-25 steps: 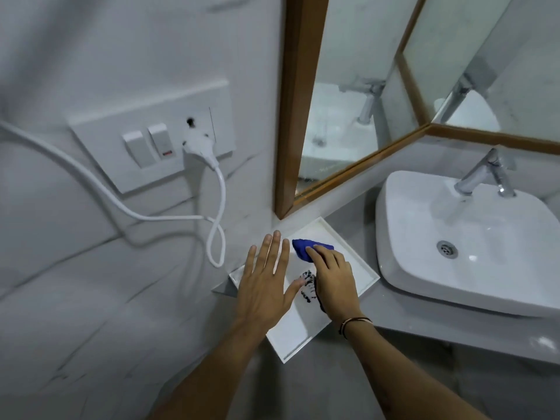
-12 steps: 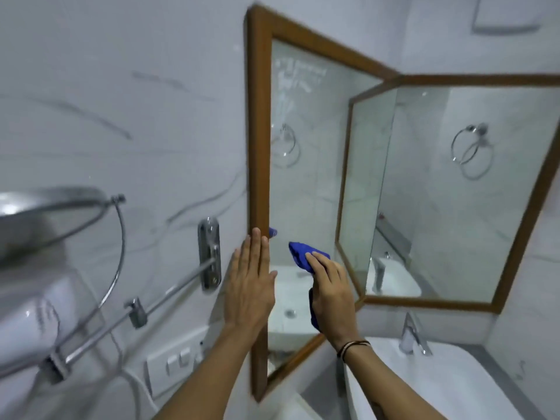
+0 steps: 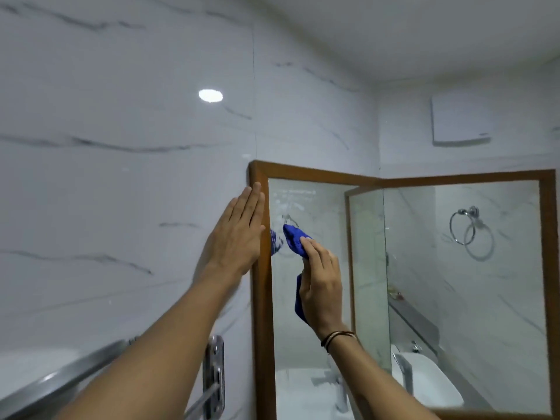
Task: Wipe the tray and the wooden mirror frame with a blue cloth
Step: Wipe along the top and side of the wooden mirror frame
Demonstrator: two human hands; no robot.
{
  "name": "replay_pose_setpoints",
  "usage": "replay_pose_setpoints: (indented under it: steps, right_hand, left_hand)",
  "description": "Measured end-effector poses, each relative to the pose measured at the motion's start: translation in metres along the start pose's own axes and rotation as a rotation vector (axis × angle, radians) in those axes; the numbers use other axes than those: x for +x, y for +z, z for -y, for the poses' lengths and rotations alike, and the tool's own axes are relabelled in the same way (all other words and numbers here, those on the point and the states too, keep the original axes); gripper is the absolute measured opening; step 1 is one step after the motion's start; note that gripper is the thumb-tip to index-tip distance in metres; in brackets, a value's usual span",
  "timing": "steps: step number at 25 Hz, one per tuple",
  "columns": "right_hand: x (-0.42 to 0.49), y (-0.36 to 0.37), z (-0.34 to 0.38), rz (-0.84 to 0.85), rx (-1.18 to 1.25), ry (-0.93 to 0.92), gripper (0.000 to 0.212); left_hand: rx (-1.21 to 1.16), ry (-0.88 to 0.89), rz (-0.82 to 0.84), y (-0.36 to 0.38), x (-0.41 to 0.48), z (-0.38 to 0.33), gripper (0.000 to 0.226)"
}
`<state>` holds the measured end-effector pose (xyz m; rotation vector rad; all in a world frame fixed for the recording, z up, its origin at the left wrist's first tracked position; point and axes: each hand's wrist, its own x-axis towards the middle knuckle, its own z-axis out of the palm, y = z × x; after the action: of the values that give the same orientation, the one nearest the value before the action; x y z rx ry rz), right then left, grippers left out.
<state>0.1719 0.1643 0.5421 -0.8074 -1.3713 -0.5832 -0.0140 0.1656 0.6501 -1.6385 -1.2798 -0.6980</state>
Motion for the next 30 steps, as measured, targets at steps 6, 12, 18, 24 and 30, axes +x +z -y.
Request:
replay_pose_setpoints:
  steps: [6,12,18,24,30]
  right_hand:
    - [0.097,0.062,-0.016,-0.235,0.232,0.411,0.042]
    - [0.146,0.12,-0.017,-0.243,0.275,0.618,0.039]
    - [0.15,0.106,-0.054,-0.242,0.31,0.83,0.038]
    - [0.152,0.121,-0.048,-0.338,0.405,0.643,0.037]
    - [0.237,0.098,-0.112,-0.507,0.612,1.171,0.034]
  left_hand:
    - [0.151,0.161,-0.079,-0.03,0.06,0.04,0.07]
    - [0.145,0.185,-0.172,-0.011,0.069,0.042,0.07]
    - [0.172,0.17,-0.156,-0.011,0.069,0.041,0.069]
    - [0.124,0.194,-0.246,-0.003,0.069,0.045,0.07]
    - [0.124,0.205,-0.309,0.013,0.073,0.049,0.068]
